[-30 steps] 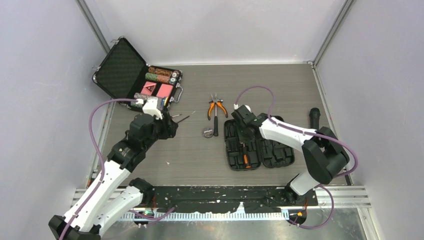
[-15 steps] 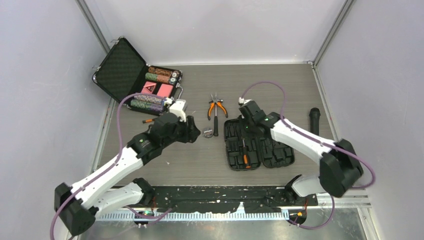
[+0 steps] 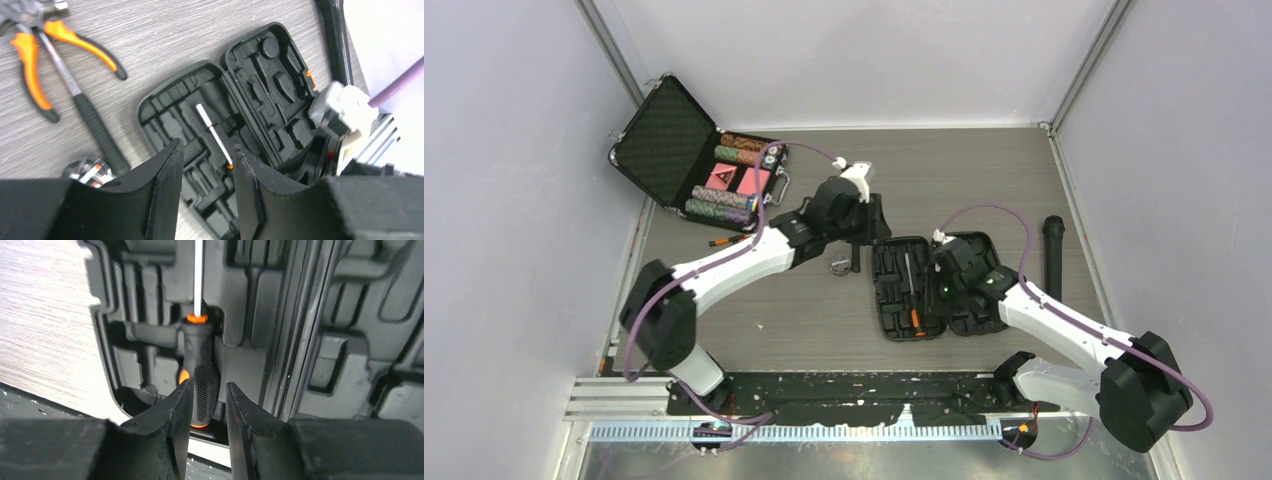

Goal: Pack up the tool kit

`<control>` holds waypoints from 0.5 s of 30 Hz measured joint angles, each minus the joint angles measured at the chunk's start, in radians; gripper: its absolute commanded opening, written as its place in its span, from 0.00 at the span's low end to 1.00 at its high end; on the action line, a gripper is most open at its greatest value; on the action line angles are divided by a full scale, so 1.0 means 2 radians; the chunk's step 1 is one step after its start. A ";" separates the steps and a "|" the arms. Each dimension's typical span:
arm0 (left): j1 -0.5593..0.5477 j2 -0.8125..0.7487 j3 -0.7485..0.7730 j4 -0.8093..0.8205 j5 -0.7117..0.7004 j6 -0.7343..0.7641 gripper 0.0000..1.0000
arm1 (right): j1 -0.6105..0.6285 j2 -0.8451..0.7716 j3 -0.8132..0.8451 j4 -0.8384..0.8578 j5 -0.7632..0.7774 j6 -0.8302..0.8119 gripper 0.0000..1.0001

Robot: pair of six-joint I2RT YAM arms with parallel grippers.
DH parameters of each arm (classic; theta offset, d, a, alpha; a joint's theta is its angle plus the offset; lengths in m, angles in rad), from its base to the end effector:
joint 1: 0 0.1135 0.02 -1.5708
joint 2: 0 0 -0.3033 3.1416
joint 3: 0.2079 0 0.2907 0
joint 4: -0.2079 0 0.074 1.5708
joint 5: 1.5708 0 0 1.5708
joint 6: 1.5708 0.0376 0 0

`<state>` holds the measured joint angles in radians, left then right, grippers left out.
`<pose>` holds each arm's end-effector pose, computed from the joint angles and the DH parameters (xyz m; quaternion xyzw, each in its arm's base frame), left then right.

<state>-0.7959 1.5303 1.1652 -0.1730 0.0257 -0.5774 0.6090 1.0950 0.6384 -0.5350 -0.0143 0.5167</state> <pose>0.2726 -0.2798 0.3139 0.1011 0.8637 -0.3216 0.3747 0.1834 0.1285 0.2182 -0.0462 0.9572 0.1582 0.2379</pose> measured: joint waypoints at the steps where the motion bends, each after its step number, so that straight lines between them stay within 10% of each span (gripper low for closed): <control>1: -0.001 0.021 0.013 0.007 0.005 -0.004 0.37 | 0.000 -0.002 -0.014 0.004 -0.006 0.005 0.37; 15: -0.022 0.190 0.102 0.035 0.067 -0.060 0.15 | -0.005 -0.015 -0.072 0.080 -0.054 0.031 0.38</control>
<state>-0.8391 1.9106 1.3689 -0.1020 0.1589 -0.6964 0.5991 1.0649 0.4953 -0.3756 -0.1219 0.5793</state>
